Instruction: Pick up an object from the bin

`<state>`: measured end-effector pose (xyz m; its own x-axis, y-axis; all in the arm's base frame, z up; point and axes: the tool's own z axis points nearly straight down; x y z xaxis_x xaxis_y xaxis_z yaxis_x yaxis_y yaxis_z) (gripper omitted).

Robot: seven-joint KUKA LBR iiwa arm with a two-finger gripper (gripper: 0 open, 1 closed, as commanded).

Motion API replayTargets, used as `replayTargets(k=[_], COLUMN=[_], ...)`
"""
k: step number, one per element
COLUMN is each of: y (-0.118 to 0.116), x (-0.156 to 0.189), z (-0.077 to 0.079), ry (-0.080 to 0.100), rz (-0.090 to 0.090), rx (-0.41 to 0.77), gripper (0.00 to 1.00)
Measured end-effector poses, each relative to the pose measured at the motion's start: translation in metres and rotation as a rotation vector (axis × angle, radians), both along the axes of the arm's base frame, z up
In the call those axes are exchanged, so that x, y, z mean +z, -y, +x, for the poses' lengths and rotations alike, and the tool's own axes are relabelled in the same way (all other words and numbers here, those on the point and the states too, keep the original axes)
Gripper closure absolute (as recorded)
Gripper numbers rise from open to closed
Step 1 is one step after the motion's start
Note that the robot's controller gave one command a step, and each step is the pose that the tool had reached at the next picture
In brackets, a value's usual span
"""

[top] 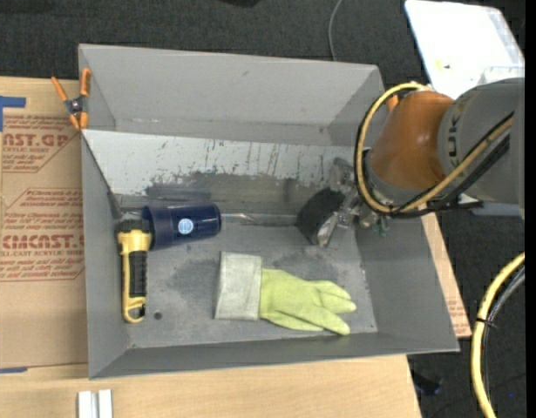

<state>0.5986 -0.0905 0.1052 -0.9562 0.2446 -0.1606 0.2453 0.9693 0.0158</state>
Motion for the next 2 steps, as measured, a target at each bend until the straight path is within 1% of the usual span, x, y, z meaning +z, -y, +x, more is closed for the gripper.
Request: replayTargets(k=[1, 2], y=[0.0039, 0.0039], x=[0.0004, 0.0004], z=[-0.0003, -0.0004], ry=[0.001, 0.001], rz=[-0.006, -0.006], rx=[0.003, 0.002], gripper=[0.0, 0.0])
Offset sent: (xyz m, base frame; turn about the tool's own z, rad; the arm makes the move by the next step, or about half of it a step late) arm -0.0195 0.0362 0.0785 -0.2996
